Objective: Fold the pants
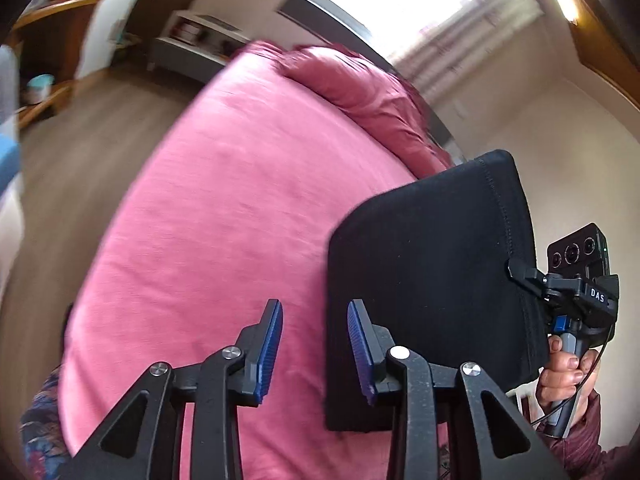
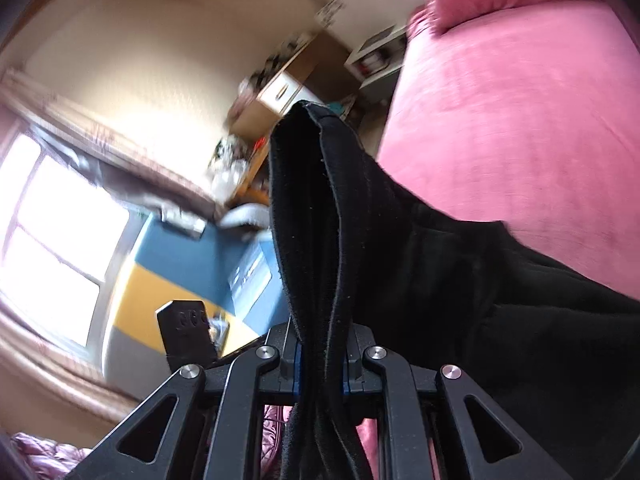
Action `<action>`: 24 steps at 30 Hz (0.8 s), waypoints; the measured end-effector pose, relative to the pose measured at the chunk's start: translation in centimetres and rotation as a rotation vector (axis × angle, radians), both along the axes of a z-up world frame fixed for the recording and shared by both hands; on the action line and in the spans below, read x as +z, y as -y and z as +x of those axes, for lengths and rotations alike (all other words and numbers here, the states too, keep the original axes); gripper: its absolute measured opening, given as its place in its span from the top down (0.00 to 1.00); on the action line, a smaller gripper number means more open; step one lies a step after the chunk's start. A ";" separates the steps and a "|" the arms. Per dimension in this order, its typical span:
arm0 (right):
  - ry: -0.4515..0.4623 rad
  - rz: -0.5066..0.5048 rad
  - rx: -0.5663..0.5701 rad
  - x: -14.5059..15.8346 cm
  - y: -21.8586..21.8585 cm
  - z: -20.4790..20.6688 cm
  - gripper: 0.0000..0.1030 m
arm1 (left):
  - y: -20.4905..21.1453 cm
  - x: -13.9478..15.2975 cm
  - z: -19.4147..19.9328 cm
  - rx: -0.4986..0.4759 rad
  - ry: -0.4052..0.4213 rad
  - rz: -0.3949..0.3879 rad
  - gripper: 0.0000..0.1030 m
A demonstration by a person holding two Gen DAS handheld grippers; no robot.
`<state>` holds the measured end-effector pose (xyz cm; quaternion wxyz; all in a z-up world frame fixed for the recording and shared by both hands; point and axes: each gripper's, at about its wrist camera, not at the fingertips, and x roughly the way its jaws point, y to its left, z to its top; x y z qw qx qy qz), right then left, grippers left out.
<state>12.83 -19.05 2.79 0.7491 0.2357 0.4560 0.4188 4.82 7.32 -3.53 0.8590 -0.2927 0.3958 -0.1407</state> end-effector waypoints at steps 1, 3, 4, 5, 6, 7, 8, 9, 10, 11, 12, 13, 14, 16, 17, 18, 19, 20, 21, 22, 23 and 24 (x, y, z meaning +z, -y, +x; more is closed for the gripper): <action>-0.003 -0.003 -0.032 -0.2 1.6 -0.2 0.87 | 1.0 0.0 0.5 -0.025 -0.002 0.002 0.66; -0.025 0.010 -0.094 -0.9 4.4 -0.6 0.87 | 3.0 -0.2 1.7 -0.077 -0.005 0.014 0.66; -0.034 0.017 -0.128 -1.3 6.1 -0.8 0.87 | 4.0 -0.3 2.0 -0.097 -0.008 0.020 0.66; -0.037 0.012 -0.158 -1.6 7.4 -1.0 0.87 | 5.0 -0.3 2.3 -0.117 -0.012 0.025 0.66; -0.042 0.011 -0.189 -1.9 8.7 -1.3 0.87 | 5.9 -0.5 2.7 -0.140 -0.020 0.029 0.66; -0.053 0.019 -0.219 -2.4 10.0 -1.6 0.87 | 6.9 -0.5 2.9 -0.159 -0.025 0.034 0.66; -0.061 0.017 -0.249 -3.0 11.5 -1.9 0.87 | 7.9 -0.7 3.2 -0.181 -0.028 0.045 0.66; -0.065 0.008 -0.268 -3.2 12.5 -1.9 0.87 | 8.5 -0.7 3.2 -0.196 -0.030 0.054 0.66; -0.072 -0.006 -0.293 -3.8 13.6 -2.1 0.87 | 9.3 -0.9 3.3 -0.215 -0.034 0.065 0.66; -0.085 -0.013 -0.315 -4.4 14.6 -2.3 0.87 | 9.6 -1.1 3.2 -0.228 -0.037 0.068 0.66; -0.103 -0.015 -0.337 -5.2 15.7 -2.3 0.87 | 10.4 -1.3 3.3 -0.248 -0.043 0.073 0.66; -0.119 -0.024 -0.357 -5.9 16.8 -2.3 0.87 | 11.1 -1.6 3.4 -0.267 -0.050 0.081 0.66; -0.135 -0.044 -0.378 -6.9 17.8 -2.2 0.87 | 12.1 -1.9 3.4 -0.290 -0.059 0.097 0.66; -0.172 -0.063 -0.413 -8.8 19.2 -2.0 0.87 | 13.4 -2.6 3.4 -0.329 -0.075 0.112 0.66; -0.185 -0.070 -0.428 -9.6 19.8 -1.9 0.87 | 14.1 -2.9 3.3 -0.350 -0.083 0.121 0.66; -0.195 -0.083 -0.444 -10.2 20.7 -1.8 0.87 | 15.0 -3.3 3.2 -0.374 -0.092 0.133 0.66; -0.207 -0.094 -0.460 -11.0 21.4 -1.7 0.87 | 15.5 -3.4 3.2 -0.386 -0.094 0.140 0.66; -0.216 -0.101 -0.476 -11.6 22.1 -1.5 0.87 | 16.1 -3.6 3.1 -0.401 -0.097 0.147 0.66; -0.223 -0.104 -0.490 -12.1 22.8 -1.6 0.87 | 16.8 -3.8 2.9 -0.418 -0.098 0.157 0.66; -0.232 -0.104 -0.499 -12.7 23.7 -1.5 0.87 | 17.3 -3.9 2.9 -0.430 -0.100 0.164 0.66; -0.241 -0.120 -0.508 -13.3 24.3 -1.7 0.87 | 17.9 -4.2 2.8 -0.447 -0.110 0.169 0.66; -0.258 -0.140 -0.520 -14.1 24.6 -1.7 0.87 | 18.4 -4.3 2.8 -0.457 -0.114 0.178 0.66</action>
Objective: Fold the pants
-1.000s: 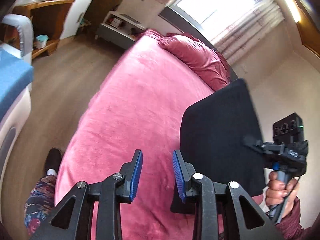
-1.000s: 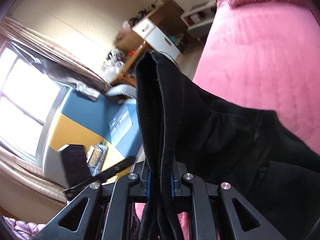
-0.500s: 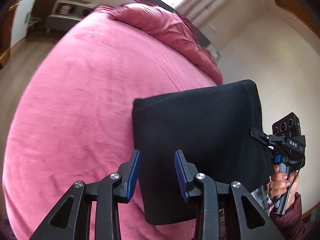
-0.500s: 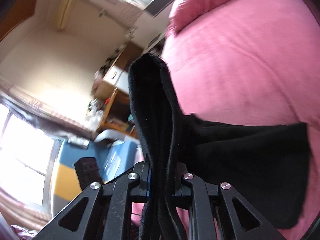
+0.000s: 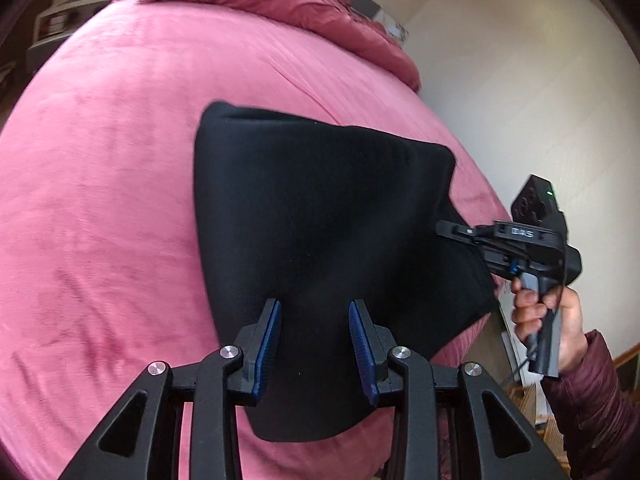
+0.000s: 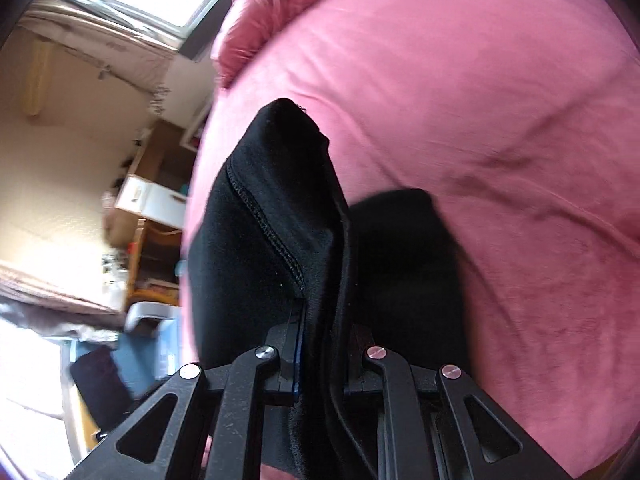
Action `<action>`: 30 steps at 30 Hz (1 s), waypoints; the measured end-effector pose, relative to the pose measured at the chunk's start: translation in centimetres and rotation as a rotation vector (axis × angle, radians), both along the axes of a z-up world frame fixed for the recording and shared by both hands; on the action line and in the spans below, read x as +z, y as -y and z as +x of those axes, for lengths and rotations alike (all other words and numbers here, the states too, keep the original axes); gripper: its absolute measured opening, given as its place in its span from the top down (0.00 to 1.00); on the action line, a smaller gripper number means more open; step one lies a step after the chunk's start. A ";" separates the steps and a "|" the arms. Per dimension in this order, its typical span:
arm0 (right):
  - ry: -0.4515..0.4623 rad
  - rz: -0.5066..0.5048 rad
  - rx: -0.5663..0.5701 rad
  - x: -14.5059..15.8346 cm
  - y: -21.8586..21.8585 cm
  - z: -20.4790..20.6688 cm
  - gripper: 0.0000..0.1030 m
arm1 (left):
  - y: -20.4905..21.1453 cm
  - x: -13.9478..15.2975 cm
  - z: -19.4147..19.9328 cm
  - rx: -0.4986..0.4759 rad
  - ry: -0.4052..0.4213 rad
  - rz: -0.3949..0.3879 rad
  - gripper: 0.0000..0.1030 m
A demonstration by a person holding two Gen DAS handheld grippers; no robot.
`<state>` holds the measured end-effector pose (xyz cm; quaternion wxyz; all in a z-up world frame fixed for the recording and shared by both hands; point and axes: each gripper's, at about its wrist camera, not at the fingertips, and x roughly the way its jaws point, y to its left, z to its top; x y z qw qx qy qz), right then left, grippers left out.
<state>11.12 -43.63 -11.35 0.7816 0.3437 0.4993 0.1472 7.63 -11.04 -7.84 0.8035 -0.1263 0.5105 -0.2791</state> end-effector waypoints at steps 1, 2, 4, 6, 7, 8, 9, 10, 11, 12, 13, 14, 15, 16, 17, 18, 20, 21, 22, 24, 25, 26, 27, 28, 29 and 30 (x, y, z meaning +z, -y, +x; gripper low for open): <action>-0.010 0.006 -0.007 -0.5 0.4 -0.2 0.87 | 0.5 -0.1 -0.1 -0.012 0.004 0.023 0.66; -0.019 0.016 -0.013 -1.0 0.4 -0.2 0.87 | 1.1 -0.2 0.0 -0.027 0.007 0.048 0.66; -0.026 0.024 -0.030 -1.6 0.8 -0.4 0.87 | 1.8 -0.6 0.0 -0.048 0.004 0.082 0.66; -0.006 0.038 -0.037 -0.9 0.7 -0.8 0.79 | 2.0 -0.7 -0.1 -0.056 0.013 0.096 0.66; 0.002 0.021 -0.049 -0.4 1.0 -1.2 0.78 | 2.1 -0.6 -0.1 -0.058 0.013 0.098 0.66; 0.011 0.006 -0.060 0.3 1.3 -1.7 0.71 | 2.1 -0.6 0.0 -0.057 0.011 0.092 0.66; 0.020 -0.007 -0.072 1.1 1.6 -2.3 0.67 | 1.8 -0.5 0.0 -0.053 0.007 0.072 0.66; 0.034 -0.015 -0.077 1.9 1.8 -3.1 0.67 | 1.4 -0.3 0.0 -0.047 0.003 0.045 0.66; 0.047 -0.018 -0.072 2.7 2.1 -3.8 0.67 | 1.2 -0.3 0.2 -0.042 0.002 0.031 0.66; 0.061 -0.020 -0.060 3.7 2.2 -4.8 0.67 | 0.9 -0.1 0.2 -0.034 0.001 0.019 0.66; 0.068 -0.020 -0.052 4.5 1.9 -5.5 0.67 | 0.6 0.1 0.1 -0.025 0.003 0.006 0.66; 0.075 -0.011 -0.040 5.2 1.7 -6.3 0.67 | 0.4 0.3 0.1 -0.020 0.005 -0.002 0.66; 0.076 0.006 -0.027 5.6 1.4 -7.3 0.67 | 0.1 0.5 -0.1 -0.011 0.006 -0.016 0.65; 0.068 0.021 -0.010 5.8 1.1 -8.1 0.67 | -0.2 0.7 -0.2 -0.003 0.008 -0.026 0.65; 0.058 0.020 -0.002 5.7 0.8 -8.8 0.67 | -0.4 0.9 -0.1 0.004 0.012 -0.033 0.65; 0.042 0.017 -0.001 5.6 0.3 -9.3 0.67 | -0.7 1.1 -0.3 0.011 0.018 -0.034 0.65; -0.002 0.043 -0.018 4.3 0.0 -10.0 0.65 | -1.4 1.3 -0.3 0.016 0.026 -0.030 0.65; -0.027 0.057 -0.029 3.6 -0.3 -10.1 0.59 | -1.7 1.5 -0.3 0.018 0.031 -0.024 0.65; -0.051 0.059 -0.041 2.8 -0.5 -10.1 0.56 | -2.0 1.6 -0.3 0.021 0.034 -0.019 0.65; -0.092 0.061 -0.092 1.4 -0.5 -10.1 0.54 | -2.5 1.6 -0.6 0.028 0.036 -0.020 0.65; -0.103 0.079 -0.122 0.9 -0.5 -10.0 0.54 | -2.7 1.5 -0.6 0.033 0.036 -0.022 0.65; -0.101 0.089 -0.148 0.6 -0.4 -9.9 0.54 | -3.0 1.6 -0.8 0.039 0.038 -0.026 0.65; -0.095 0.089 -0.170 0.5 -0.4 -9.7 0.55 | -3.3 1.6 -0.8 0.042 0.039 -0.026 0.65; -0.087 0.084 -0.184 0.5 -0.4 -9.4 0.59 | -3.5 1.6 -0.9 0.046 0.040 -0.028 0.65; -0.076 0.072 -0.190 0.7 -0.5 -9.2 0.75 | -3.7 1.8 -1.0 0.049 0.041 -0.029 0.65; -0.070 0.037 -0.192 0.9 -0.7 -9.0 0.92 | -4.0 1.9 -1.2 0.050 0.046 -0.030 0.65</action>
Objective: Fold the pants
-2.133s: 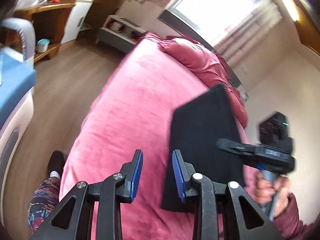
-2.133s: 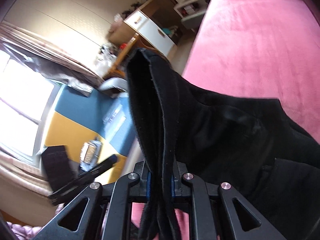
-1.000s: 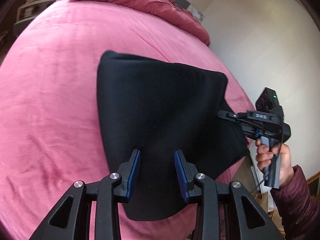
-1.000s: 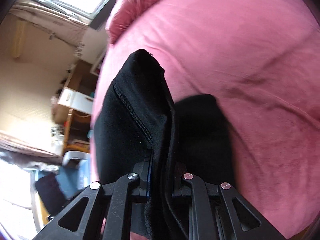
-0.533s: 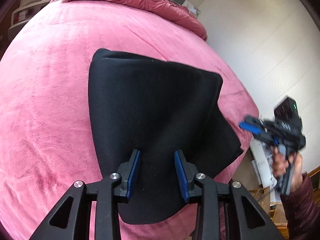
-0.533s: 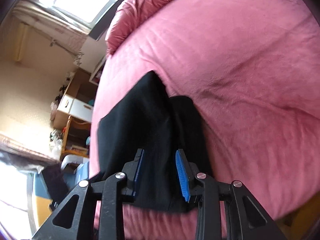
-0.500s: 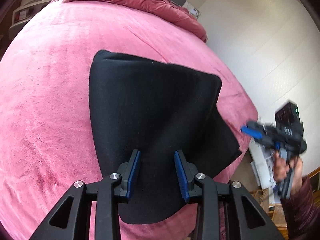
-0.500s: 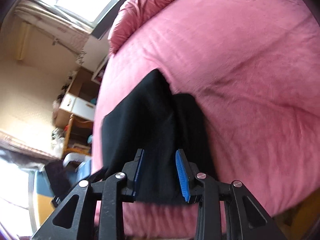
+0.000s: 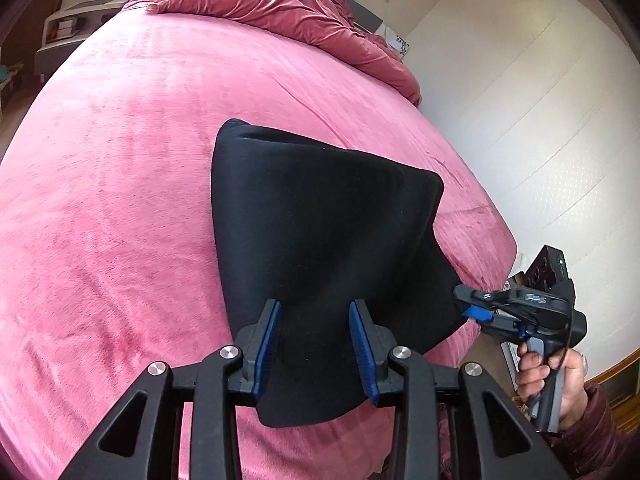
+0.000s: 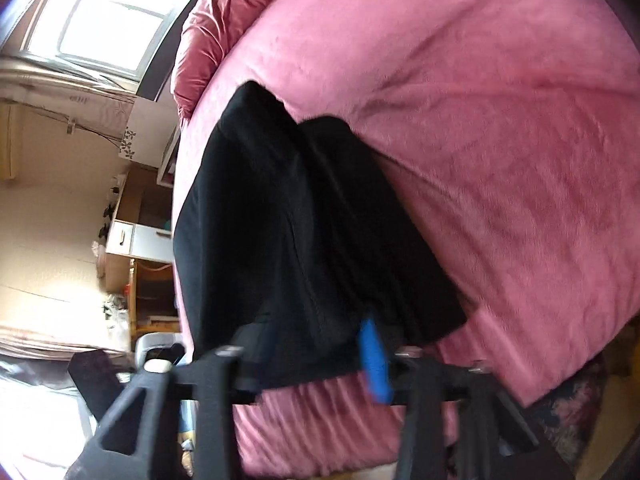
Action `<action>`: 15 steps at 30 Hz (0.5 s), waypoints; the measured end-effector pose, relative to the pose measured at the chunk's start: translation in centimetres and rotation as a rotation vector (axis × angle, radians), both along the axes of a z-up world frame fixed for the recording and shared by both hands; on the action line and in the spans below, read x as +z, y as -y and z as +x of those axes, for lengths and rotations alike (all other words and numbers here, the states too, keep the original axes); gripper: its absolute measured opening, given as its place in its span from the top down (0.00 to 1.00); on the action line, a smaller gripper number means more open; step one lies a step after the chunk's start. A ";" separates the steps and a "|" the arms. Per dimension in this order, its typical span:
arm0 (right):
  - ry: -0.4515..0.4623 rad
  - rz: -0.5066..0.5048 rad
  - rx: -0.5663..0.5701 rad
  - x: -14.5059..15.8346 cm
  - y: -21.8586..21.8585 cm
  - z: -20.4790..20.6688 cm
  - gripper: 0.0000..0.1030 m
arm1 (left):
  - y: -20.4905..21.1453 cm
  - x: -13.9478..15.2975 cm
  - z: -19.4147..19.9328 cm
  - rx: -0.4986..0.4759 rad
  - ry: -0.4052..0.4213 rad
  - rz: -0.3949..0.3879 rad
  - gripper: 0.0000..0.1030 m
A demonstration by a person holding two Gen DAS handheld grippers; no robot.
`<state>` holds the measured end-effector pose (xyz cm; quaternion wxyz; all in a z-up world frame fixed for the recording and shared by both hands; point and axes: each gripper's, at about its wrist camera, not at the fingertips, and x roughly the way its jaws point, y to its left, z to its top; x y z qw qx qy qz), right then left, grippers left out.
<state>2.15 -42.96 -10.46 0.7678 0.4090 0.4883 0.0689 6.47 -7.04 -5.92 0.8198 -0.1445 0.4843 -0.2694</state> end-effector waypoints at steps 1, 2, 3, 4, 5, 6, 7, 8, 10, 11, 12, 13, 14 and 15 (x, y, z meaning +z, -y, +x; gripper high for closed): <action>-0.002 -0.034 0.007 0.2 -0.2 0.1 0.92 | 0.0 0.1 -0.1 0.001 0.005 0.000 0.65; 0.002 -0.041 0.014 0.5 -0.2 0.1 0.92 | -0.3 0.3 -0.2 0.002 0.013 -0.004 0.65; 0.016 -0.050 0.029 1.0 -0.4 -0.2 0.93 | -0.5 0.6 -0.3 0.001 0.021 -0.013 0.65; 0.037 -0.067 0.052 1.9 -0.5 -0.6 0.93 | -0.8 0.8 -0.5 0.000 0.027 -0.019 0.65; 0.052 -0.081 0.070 2.6 -0.6 -1.1 0.93 | -0.9 1.0 -0.5 -0.002 0.032 -0.023 0.65; 0.063 -0.094 0.083 3.2 -0.5 -1.7 0.93 | -0.9 1.0 -0.5 -0.007 0.035 -0.027 0.65; 0.062 -0.109 0.090 3.5 -0.4 -2.3 0.93 | -0.9 1.0 -0.5 -0.014 0.033 -0.027 0.65; 0.050 -0.123 0.091 3.4 -0.2 -2.7 0.93 | -0.6 0.8 -0.4 -0.023 0.027 -0.020 0.65; 0.001 -0.157 0.091 2.1 0.0 -2.9 0.93 | 0.9 -0.3 -0.1 -0.050 -0.007 0.028 0.65; -0.021 -0.173 0.092 1.3 0.0 -2.9 0.93 | 1.5 -0.9 0.0 -0.061 -0.023 0.056 0.65; -0.034 -0.199 0.094 0.4 -0.1 -2.8 0.93 | 2.1 -1.5 -0.1 -0.068 -0.023 0.093 0.65; -0.043 -0.198 0.089 -0.2 -0.2 -2.8 0.93 | 2.3 -1.7 -0.1 -0.069 -0.019 0.112 0.65; -0.050 -0.183 0.080 -0.8 -0.1 -2.6 0.93 | 2.4 -1.9 -0.1 -0.066 -0.018 0.130 0.65; -0.052 -0.173 0.075 -1.0 -0.1 -2.6 0.93 | 2.3 -1.8 0.0 -0.064 -0.022 0.129 0.65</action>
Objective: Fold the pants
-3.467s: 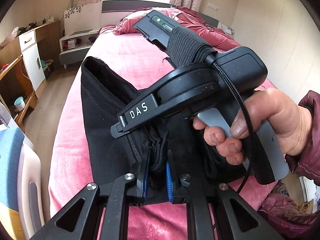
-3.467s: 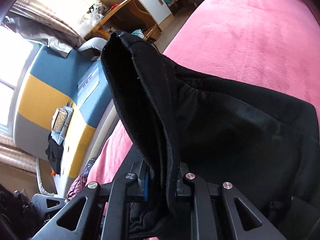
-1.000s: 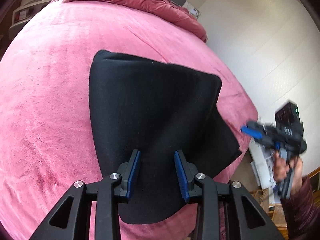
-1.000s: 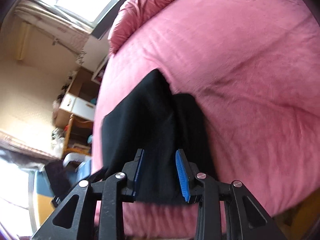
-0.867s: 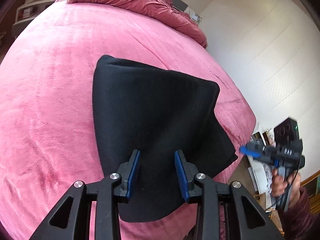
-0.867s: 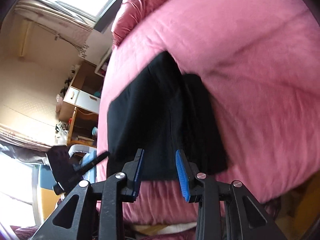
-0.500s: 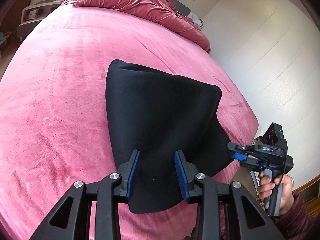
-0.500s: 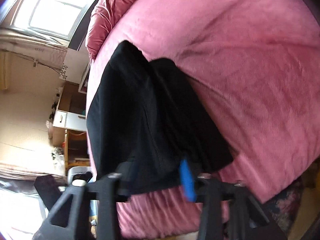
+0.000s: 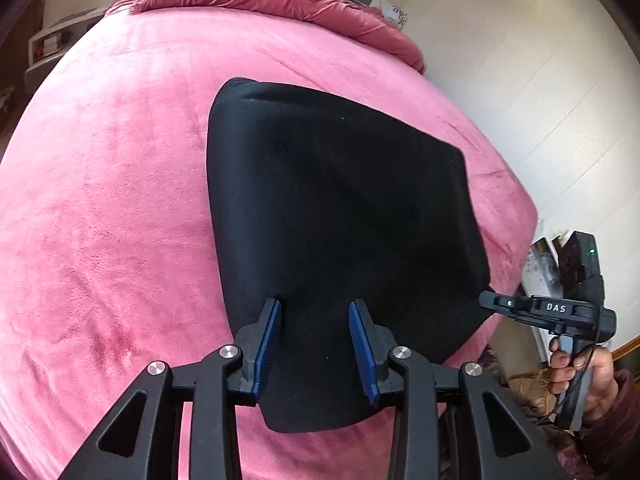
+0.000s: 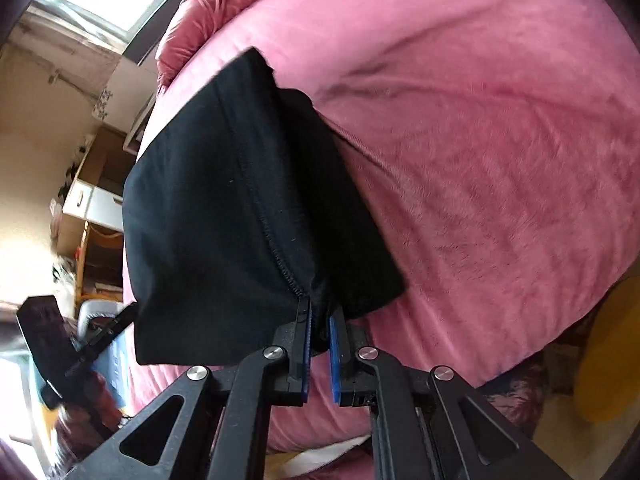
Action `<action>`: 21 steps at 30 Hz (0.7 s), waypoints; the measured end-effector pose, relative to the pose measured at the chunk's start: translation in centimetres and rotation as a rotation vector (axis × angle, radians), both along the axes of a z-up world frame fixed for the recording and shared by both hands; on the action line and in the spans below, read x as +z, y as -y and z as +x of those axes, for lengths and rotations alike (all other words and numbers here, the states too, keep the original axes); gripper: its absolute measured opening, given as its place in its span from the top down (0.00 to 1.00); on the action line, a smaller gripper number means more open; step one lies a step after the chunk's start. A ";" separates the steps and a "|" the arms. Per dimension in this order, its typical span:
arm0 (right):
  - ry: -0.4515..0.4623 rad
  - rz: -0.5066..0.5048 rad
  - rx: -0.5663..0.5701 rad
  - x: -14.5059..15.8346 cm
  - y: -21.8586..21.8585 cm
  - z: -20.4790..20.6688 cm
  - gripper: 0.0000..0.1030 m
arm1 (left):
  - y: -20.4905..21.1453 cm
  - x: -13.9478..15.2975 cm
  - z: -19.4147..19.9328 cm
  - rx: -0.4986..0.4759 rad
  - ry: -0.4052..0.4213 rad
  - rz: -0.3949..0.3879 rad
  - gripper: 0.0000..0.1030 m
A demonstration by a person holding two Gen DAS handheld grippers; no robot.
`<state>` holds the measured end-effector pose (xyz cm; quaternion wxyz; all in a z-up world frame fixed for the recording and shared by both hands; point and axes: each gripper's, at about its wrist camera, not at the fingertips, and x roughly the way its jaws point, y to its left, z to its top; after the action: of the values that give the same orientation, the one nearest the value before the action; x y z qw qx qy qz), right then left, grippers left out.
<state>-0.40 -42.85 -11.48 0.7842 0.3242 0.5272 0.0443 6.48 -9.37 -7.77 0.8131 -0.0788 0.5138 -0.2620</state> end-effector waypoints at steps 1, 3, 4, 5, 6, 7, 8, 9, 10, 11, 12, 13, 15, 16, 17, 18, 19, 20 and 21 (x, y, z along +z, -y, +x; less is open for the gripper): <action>0.003 -0.012 0.008 0.1 -0.1 0.1 0.93 | -0.2 0.2 0.1 0.002 -0.004 -0.008 0.65; 0.009 -0.041 0.041 0.7 -0.4 0.0 0.93 | -0.9 0.9 0.1 0.023 0.015 -0.013 0.65; 0.011 -0.044 0.051 1.1 -0.4 -0.1 0.91 | -1.3 1.5 0.1 0.041 0.035 -0.016 0.65; 0.013 -0.038 0.059 1.4 -0.4 -0.1 0.86 | -1.7 2.0 0.1 0.052 0.052 -0.026 0.65; 0.017 -0.040 0.064 2.0 -0.4 -0.2 0.84 | -2.0 2.3 0.3 0.060 0.064 -0.036 0.65; 0.026 -0.063 0.070 2.7 -0.4 -0.2 0.82 | -2.2 2.7 0.4 0.070 0.079 -0.041 0.65; 0.037 -0.096 0.073 3.4 -0.3 -0.3 0.79 | -2.5 3.2 0.6 0.077 0.099 -0.041 0.65; 0.057 -0.140 0.073 4.4 -0.3 -0.2 0.72 | -2.7 3.7 0.8 0.082 0.118 -0.042 0.65; 0.077 -0.158 0.073 5.2 -0.3 0.0 0.70 | -2.8 4.1 1.1 0.086 0.132 -0.046 0.65; 0.099 -0.167 0.076 6.0 -0.5 0.3 0.67 | -2.9 4.4 1.4 0.090 0.142 -0.048 0.65; 0.125 -0.171 0.080 6.8 -0.7 0.7 0.67 | -2.9 4.6 2.0 0.096 0.148 -0.046 0.65; 0.150 -0.180 0.090 7.5 -1.1 1.3 0.67 | -2.7 4.9 2.6 0.099 0.151 -0.045 0.65; 0.188 -0.198 0.114 8.8 -2.3 2.8 0.63 | -2.4 5.8 3.9 0.109 0.163 -0.036 0.65; 0.199 -0.201 0.121 9.1 -2.9 3.7 0.61 | -2.1 5.9 4.1 0.110 0.168 -0.031 0.65; 0.207 -0.199 0.127 9.3 -3.4 4.7 0.59 | -1.7 6.1 4.8 0.111 0.175 -0.021 0.65; 0.211 -0.199 0.138 9.5 -4.0 5.5 0.58 | -1.2 6.3 5.3 0.111 0.178 -0.011 0.65; 0.214 -0.206 0.144 9.6 -4.6 6.4 0.57 | -1.1 6.1 5.4 0.109 0.180 -0.006 0.65; 0.213 -0.217 0.149 9.5 -5.1 7.2 0.56 | -0.6 6.1 5.7 0.106 0.182 0.003 0.65; 0.210 -0.227 0.156 9.3 -5.6 8.0 0.54 | 0.0 6.0 6.1 0.102 0.182 0.018 0.65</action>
<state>7.65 -37.29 -2.16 0.8607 0.1855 0.4674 0.0788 12.53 -9.37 -1.78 0.8694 -0.0735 0.4355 -0.2215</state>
